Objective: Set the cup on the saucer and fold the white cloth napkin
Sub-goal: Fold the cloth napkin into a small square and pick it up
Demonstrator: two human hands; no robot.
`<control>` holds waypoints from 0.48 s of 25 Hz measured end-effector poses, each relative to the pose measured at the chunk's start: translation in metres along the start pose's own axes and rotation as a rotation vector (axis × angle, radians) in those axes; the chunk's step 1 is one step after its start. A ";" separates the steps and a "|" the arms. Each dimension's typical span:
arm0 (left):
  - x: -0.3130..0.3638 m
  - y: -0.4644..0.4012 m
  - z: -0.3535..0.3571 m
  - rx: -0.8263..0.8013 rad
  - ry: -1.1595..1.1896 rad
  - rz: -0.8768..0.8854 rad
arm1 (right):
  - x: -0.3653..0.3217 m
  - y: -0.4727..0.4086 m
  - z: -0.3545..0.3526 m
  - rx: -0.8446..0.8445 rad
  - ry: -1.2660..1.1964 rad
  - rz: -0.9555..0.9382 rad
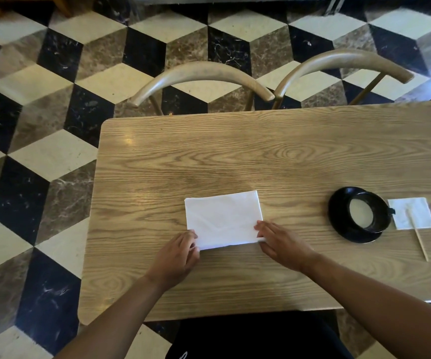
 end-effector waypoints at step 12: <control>-0.005 0.001 -0.001 0.028 -0.003 0.045 | 0.001 0.001 -0.019 0.089 -0.286 0.225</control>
Point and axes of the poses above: each hand's wrist, its own y-axis away from the middle knuckle, its own z-axis out of the palm, x = y × z, the point moved 7 cm from there along -y, towards the middle knuckle, and after that the axes turned 15 degrees about -y, right-handed, at the moved point
